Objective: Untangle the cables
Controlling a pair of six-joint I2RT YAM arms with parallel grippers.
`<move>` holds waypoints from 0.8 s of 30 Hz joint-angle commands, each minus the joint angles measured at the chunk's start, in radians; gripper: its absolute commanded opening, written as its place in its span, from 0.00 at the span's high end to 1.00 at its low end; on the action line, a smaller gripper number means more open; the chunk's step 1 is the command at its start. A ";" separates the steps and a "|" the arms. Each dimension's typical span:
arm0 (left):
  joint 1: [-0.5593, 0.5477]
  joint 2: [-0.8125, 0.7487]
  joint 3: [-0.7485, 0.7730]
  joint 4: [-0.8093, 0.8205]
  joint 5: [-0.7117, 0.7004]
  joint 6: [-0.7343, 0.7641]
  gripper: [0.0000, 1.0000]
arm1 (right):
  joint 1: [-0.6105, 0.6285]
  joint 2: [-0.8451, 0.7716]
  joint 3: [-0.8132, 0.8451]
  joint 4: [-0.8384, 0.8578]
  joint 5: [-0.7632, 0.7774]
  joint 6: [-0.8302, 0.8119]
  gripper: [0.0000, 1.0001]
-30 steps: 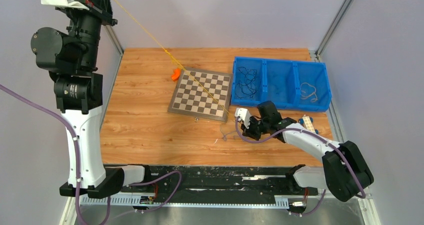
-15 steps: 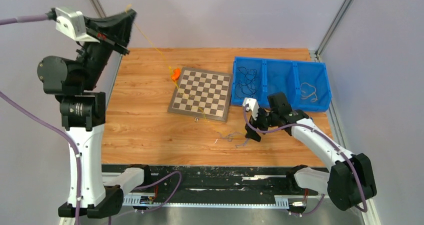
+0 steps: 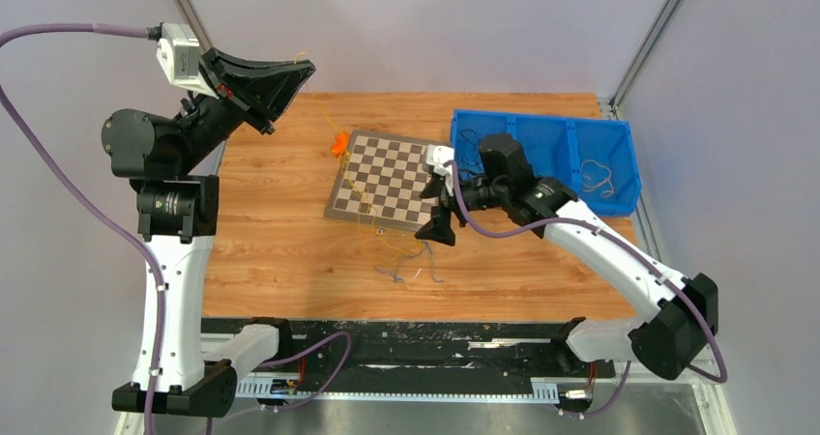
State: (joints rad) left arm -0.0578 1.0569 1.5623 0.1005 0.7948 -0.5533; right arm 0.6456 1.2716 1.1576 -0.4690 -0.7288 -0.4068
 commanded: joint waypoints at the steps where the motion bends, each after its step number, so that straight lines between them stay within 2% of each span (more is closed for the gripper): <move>1: -0.004 -0.011 0.018 0.048 0.021 -0.025 1.00 | 0.080 0.076 0.091 0.142 -0.037 0.109 0.10; 8: -0.004 -0.011 0.016 0.046 0.010 -0.029 1.00 | 0.175 0.240 0.148 0.317 0.031 0.169 0.18; 10: -0.004 -0.013 0.015 0.039 0.006 -0.025 1.00 | 0.177 0.288 0.168 0.333 0.035 0.185 0.29; 12: -0.004 -0.019 0.013 0.024 -0.004 -0.014 1.00 | 0.177 0.324 0.189 0.337 0.035 0.203 0.52; 13: -0.004 -0.022 0.012 0.016 -0.018 -0.002 1.00 | 0.177 0.330 0.194 0.340 0.030 0.211 0.57; 16: -0.004 -0.037 -0.004 -0.012 -0.047 0.017 1.00 | 0.179 0.339 0.193 0.372 0.009 0.241 0.58; 19: -0.005 -0.043 -0.015 -0.016 -0.055 0.022 1.00 | 0.179 0.353 0.201 0.387 -0.006 0.252 0.64; 24: -0.005 -0.035 -0.014 -0.028 -0.097 0.024 1.00 | 0.180 0.364 0.209 0.404 -0.062 0.281 0.84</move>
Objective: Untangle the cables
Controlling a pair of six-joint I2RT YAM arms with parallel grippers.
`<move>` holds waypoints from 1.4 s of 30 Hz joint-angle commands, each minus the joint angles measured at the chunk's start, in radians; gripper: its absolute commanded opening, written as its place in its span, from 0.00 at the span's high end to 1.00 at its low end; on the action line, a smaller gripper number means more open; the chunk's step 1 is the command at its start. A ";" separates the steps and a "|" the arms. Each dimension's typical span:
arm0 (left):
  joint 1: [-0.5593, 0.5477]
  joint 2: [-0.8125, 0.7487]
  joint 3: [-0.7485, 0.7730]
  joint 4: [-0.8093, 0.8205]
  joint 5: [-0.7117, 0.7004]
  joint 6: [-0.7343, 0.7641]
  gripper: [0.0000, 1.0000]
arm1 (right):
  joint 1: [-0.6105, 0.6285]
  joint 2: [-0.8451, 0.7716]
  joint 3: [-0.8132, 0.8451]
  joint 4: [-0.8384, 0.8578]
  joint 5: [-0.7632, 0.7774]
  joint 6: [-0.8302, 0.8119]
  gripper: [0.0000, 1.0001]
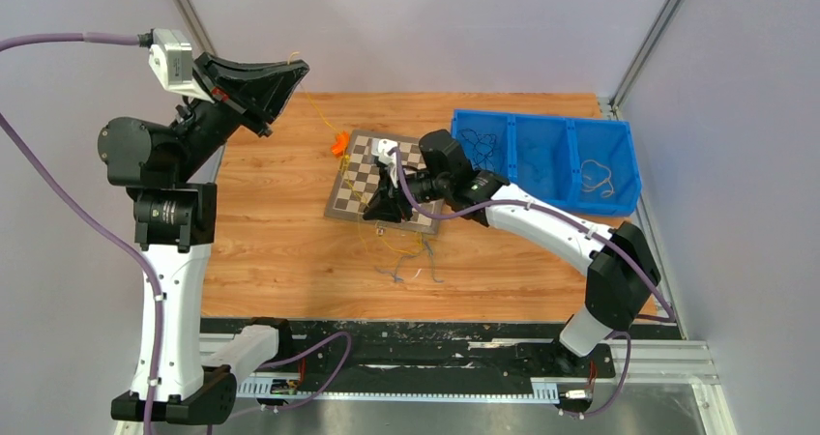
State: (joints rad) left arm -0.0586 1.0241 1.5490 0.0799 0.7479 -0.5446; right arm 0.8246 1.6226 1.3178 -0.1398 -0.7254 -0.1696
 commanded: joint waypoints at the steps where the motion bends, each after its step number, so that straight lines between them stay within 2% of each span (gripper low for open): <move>1: -0.002 -0.002 -0.003 -0.012 -0.058 0.016 1.00 | 0.001 0.009 0.051 0.078 -0.072 0.055 0.87; 3: -0.002 0.001 -0.004 -0.027 -0.087 0.022 1.00 | 0.001 -0.002 0.060 0.081 -0.078 0.087 0.98; 4: -0.003 0.004 -0.004 -0.040 -0.111 0.037 1.00 | 0.002 -0.020 0.066 0.080 -0.082 0.105 1.00; 7: -0.001 0.005 -0.007 -0.149 -0.209 0.093 1.00 | 0.000 -0.084 0.077 0.081 -0.093 0.153 1.00; 9: 0.005 0.005 -0.028 -0.214 -0.348 0.142 1.00 | -0.001 -0.131 0.082 0.080 -0.101 0.196 1.00; 12: 0.027 0.017 -0.071 -0.291 -0.444 0.210 1.00 | -0.003 -0.196 0.075 0.079 -0.102 0.238 1.00; 18: 0.072 0.029 -0.249 -0.442 -0.577 0.367 0.88 | -0.042 -0.290 0.026 0.026 -0.067 0.239 1.00; 20: 0.100 0.050 -0.278 -0.520 -0.609 0.378 0.80 | -0.064 -0.311 0.010 0.003 -0.048 0.235 1.00; 21: 0.130 0.066 -0.289 -0.544 -0.577 0.376 0.66 | -0.076 -0.319 0.003 -0.005 -0.045 0.238 1.00; 22: 0.155 0.074 -0.292 -0.587 -0.550 0.375 0.57 | -0.086 -0.325 0.000 -0.014 -0.043 0.240 1.00; 23: 0.165 0.087 -0.291 -0.606 -0.475 0.382 0.40 | -0.093 -0.331 -0.003 -0.019 -0.042 0.241 1.00; 24: 0.172 0.088 -0.286 -0.635 -0.432 0.409 0.32 | -0.096 -0.334 -0.005 -0.023 -0.042 0.242 1.00; 25: 0.173 0.076 -0.282 -0.638 -0.312 0.440 0.10 | -0.097 -0.337 -0.008 -0.025 -0.039 0.242 1.00; 26: 0.174 0.060 -0.303 -0.609 -0.241 0.451 0.05 | -0.098 -0.338 -0.009 -0.026 -0.037 0.242 1.00; 27: 0.174 0.010 -0.323 -0.582 -0.097 0.471 0.01 | -0.098 -0.336 -0.009 -0.026 -0.037 0.244 1.00; 29: 0.174 -0.082 -0.401 -0.452 0.093 0.457 0.00 | -0.098 -0.333 -0.008 -0.025 -0.033 0.250 1.00; 31: 0.172 -0.161 -0.481 -0.325 0.203 0.434 0.00 | -0.098 -0.328 0.001 -0.024 -0.031 0.252 1.00; 34: 0.132 -0.199 -0.504 -0.291 0.278 0.452 0.00 | -0.098 -0.325 0.015 -0.026 -0.035 0.245 1.00; 39: -0.062 -0.178 -0.450 -0.323 0.198 0.602 0.01 | -0.098 -0.316 0.031 -0.040 -0.092 0.228 1.00; 41: -0.154 -0.150 -0.431 -0.320 0.158 0.658 0.05 | -0.096 -0.313 0.043 -0.047 -0.117 0.223 1.00; 42: -0.170 -0.125 -0.417 -0.320 0.137 0.674 0.10 | -0.096 -0.310 0.049 -0.051 -0.127 0.219 1.00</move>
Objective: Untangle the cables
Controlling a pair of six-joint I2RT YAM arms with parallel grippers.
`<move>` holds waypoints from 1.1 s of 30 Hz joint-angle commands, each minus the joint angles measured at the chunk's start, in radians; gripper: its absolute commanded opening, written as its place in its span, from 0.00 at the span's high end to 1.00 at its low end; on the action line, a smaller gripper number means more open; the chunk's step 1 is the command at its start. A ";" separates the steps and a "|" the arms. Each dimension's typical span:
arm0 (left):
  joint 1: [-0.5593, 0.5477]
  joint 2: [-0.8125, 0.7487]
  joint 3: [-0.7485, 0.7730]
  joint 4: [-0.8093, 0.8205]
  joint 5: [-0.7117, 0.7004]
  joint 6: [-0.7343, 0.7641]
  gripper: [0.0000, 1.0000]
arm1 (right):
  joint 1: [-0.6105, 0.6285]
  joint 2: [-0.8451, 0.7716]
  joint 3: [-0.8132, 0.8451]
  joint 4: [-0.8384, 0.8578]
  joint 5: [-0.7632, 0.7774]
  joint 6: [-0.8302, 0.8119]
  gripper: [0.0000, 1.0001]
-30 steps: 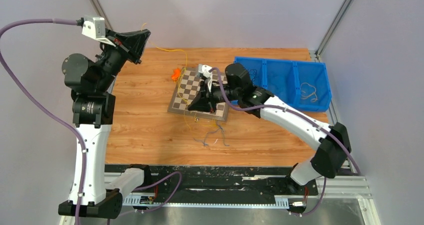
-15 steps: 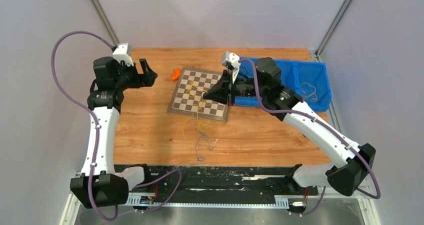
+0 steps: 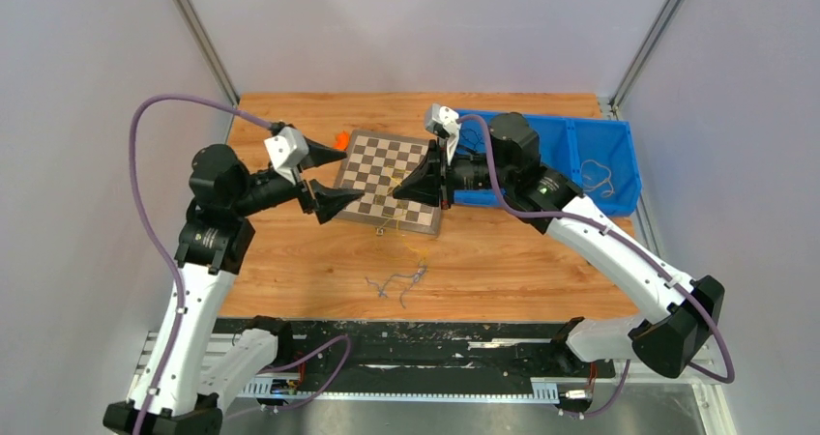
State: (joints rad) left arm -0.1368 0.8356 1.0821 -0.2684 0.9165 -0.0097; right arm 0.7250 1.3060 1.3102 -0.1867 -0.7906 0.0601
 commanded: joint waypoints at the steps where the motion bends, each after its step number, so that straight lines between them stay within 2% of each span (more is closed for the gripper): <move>1: -0.119 0.078 0.059 0.028 -0.039 0.167 0.13 | 0.004 0.010 0.064 -0.008 -0.073 -0.015 1.00; 2: -0.131 0.103 0.071 0.032 -0.045 0.178 0.17 | 0.004 0.011 0.072 -0.014 -0.082 -0.015 1.00; 9: -0.259 0.201 0.063 0.073 0.019 0.239 0.22 | 0.012 0.035 0.128 -0.027 -0.125 -0.005 1.00; 11: -0.278 0.220 0.026 0.128 -0.014 0.211 0.30 | 0.019 0.046 0.152 -0.024 -0.133 -0.005 1.00; 14: -0.281 0.253 -0.039 0.226 -0.188 0.075 0.58 | 0.024 0.068 0.207 -0.013 -0.144 0.015 1.00; 16: -0.274 0.261 -0.100 0.272 -0.259 0.035 0.68 | 0.022 0.068 0.235 -0.011 -0.123 0.018 1.00; 19: -0.250 0.230 -0.212 0.333 -0.276 0.017 0.77 | 0.011 0.051 0.260 -0.007 -0.075 0.026 1.00; 23: -0.205 0.188 -0.317 0.296 -0.337 0.016 0.96 | -0.020 0.034 0.295 0.025 -0.029 0.060 1.00; 25: -0.147 0.184 -0.360 0.277 -0.338 -0.037 1.00 | -0.046 0.029 0.319 0.045 -0.013 0.081 1.00; 28: -0.073 0.182 -0.401 0.199 -0.325 -0.070 1.00 | -0.095 0.022 0.353 0.074 0.017 0.120 1.00; 33: -0.002 0.139 -0.469 0.101 -0.363 0.038 1.00 | -0.186 -0.007 0.373 0.121 0.068 0.170 1.00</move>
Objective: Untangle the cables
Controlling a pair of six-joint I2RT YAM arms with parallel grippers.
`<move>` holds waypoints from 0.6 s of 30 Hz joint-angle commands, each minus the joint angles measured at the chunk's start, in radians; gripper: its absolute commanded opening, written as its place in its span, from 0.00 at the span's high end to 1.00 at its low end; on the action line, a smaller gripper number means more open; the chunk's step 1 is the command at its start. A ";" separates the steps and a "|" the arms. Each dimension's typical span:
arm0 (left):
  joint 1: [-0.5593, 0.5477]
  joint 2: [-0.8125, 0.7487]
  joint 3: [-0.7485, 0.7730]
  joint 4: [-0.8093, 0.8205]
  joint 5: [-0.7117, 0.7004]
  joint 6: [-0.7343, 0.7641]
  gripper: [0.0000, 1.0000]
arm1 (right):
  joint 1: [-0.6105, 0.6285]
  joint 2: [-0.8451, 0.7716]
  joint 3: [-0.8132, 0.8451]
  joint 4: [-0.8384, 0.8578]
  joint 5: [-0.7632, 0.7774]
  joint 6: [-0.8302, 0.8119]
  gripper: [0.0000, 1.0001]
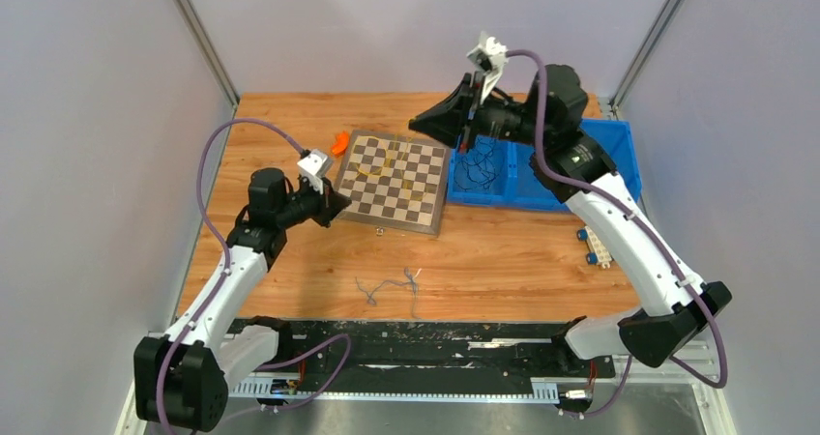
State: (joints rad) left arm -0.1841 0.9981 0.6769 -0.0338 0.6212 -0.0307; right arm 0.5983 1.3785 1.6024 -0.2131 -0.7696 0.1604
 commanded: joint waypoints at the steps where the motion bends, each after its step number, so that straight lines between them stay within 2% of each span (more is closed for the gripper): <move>1: 0.062 -0.030 -0.072 -0.155 -0.072 0.073 1.00 | -0.075 -0.086 0.079 0.154 0.055 0.074 1.00; 13: 0.188 -0.066 -0.113 -0.307 -0.099 0.265 1.00 | -0.157 -0.147 0.086 0.176 0.093 0.080 1.00; 16: 0.205 -0.073 -0.098 -0.343 -0.061 0.305 0.99 | -0.159 -0.160 0.069 0.172 0.129 0.046 1.00; 18: 0.207 -0.086 -0.070 -0.371 -0.008 0.303 0.78 | -0.163 -0.175 0.042 0.166 0.168 0.019 1.00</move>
State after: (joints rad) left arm 0.0105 0.9470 0.5682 -0.3450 0.5373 0.2089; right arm 0.4435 1.2392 1.6558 -0.0673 -0.6765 0.2157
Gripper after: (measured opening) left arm 0.071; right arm 0.004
